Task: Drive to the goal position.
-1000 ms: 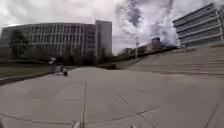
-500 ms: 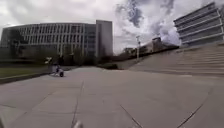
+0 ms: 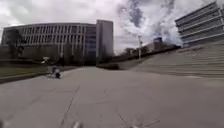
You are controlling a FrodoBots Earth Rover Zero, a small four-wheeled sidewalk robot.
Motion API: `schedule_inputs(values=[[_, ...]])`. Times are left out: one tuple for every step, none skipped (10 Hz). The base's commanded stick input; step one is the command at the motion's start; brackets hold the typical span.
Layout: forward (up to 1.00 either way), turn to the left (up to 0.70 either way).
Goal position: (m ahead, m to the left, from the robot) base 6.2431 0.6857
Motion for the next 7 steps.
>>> schedule_inputs(values=[[1.0, 0.0], [1.0, 0.0], [1.0, 0.0], [1.0, 0.0], [1.0, 0.0], [1.0, 0.0], [1.0, 0.0]])
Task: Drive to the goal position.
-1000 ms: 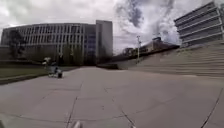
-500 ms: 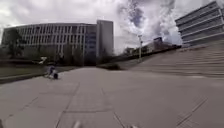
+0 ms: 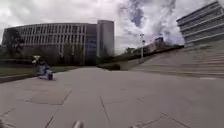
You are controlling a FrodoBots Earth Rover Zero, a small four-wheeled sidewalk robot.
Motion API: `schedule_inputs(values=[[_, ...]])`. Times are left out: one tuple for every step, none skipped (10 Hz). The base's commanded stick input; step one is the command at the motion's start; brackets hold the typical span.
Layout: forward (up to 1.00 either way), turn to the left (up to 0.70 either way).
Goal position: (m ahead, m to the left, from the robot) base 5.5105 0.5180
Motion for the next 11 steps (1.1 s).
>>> schedule_inputs(values=[[1.0, 0.0], [1.0, 0.0], [1.0, 0.0], [1.0, 0.0], [1.0, 0.0], [1.0, 0.0], [1.0, 0.0], [1.0, 0.07], [1.0, 0.31], [1.0, 0.4], [1.0, 0.22]])
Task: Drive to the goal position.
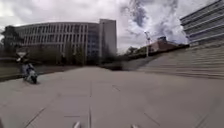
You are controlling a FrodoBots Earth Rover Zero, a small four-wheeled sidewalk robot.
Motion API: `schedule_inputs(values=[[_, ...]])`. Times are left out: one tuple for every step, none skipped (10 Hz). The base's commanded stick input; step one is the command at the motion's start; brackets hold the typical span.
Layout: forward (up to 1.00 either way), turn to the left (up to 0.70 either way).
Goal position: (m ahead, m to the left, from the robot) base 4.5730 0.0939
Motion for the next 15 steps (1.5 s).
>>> schedule_inputs(values=[[1.0, 0.0], [1.0, 0.0], [1.0, 0.0], [1.0, 0.0], [1.0, 0.0], [1.0, 0.0], [1.0, 0.0], [1.0, 0.0], [1.0, 0.0], [1.0, 0.13], [1.0, 0.0], [1.0, 0.0], [1.0, 0.0], [1.0, 0.0], [1.0, 0.0]])
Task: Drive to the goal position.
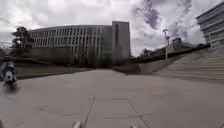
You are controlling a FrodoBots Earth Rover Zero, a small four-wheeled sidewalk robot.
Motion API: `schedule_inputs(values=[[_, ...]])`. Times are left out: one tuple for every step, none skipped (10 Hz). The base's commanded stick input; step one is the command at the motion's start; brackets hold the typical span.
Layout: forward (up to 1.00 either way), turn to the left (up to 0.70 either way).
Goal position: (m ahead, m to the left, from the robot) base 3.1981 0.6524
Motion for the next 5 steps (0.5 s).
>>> schedule_inputs(values=[[1.0, 0.0], [1.0, 0.0], [1.0, 0.0], [1.0, 0.0], [1.0, 0.0]])
